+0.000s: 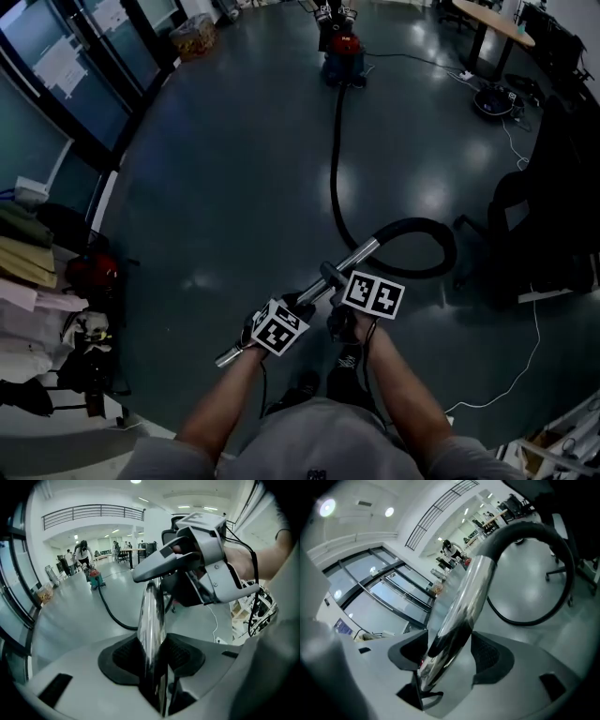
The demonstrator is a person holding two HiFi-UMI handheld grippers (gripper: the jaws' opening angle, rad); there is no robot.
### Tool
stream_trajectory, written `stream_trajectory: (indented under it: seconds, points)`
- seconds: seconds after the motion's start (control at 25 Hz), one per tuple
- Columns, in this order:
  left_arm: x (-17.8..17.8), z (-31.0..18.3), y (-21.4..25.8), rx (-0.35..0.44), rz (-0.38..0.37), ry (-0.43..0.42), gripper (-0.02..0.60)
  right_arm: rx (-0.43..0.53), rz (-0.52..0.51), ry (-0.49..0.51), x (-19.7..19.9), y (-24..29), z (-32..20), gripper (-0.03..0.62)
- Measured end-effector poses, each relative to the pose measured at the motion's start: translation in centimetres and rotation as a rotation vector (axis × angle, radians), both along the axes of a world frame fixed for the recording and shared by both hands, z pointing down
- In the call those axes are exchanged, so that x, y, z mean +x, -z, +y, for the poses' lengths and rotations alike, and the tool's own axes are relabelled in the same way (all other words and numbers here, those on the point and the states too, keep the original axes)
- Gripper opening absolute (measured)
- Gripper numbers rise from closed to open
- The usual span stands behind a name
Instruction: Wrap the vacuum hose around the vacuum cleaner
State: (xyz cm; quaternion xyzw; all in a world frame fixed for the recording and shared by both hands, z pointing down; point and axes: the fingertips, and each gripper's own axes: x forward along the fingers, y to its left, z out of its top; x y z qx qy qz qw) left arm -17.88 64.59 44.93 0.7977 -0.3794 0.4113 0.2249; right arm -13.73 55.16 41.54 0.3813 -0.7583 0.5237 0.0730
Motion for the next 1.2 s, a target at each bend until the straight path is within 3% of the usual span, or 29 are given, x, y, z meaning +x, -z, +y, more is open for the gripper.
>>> stream_trajectory:
  seconds: [0.24,0.4,0.52,0.84,1.08,1.2]
  points:
    - [1.4,-1.4,-0.4,-0.022,0.073,0.063,0.161,-0.033,-0.080,-0.101,-0.5,-1.7,-3.6,0.267]
    - [2.7,-1.5,-0.5,-0.017,0.091,0.061,0.163,-0.016,-0.163,-0.135,-0.5,-1.2,-5.5,0.263]
    - [3.0,-1.5,-0.8,-0.019,0.100,0.073,0.163,-0.059,-0.175,-0.189,0.3,-1.7,-6.1,0.080]
    - [3.1,-3.2,-0.5,0.033,0.133,0.093,0.163,-0.026,-0.176,-0.226,0.3,-0.6,-7.9,0.048]
    - [1.1,-5.2,0.5,0.092,0.205,0.011,0.164,0.028,-0.110,-0.252,-1.4,1.2,-9.5,0.046]
    - [0.4,-6.0,1.4,0.095,0.262,-0.065,0.230,0.063,-0.075,-0.269,-2.4,2.5,-10.7,0.046]
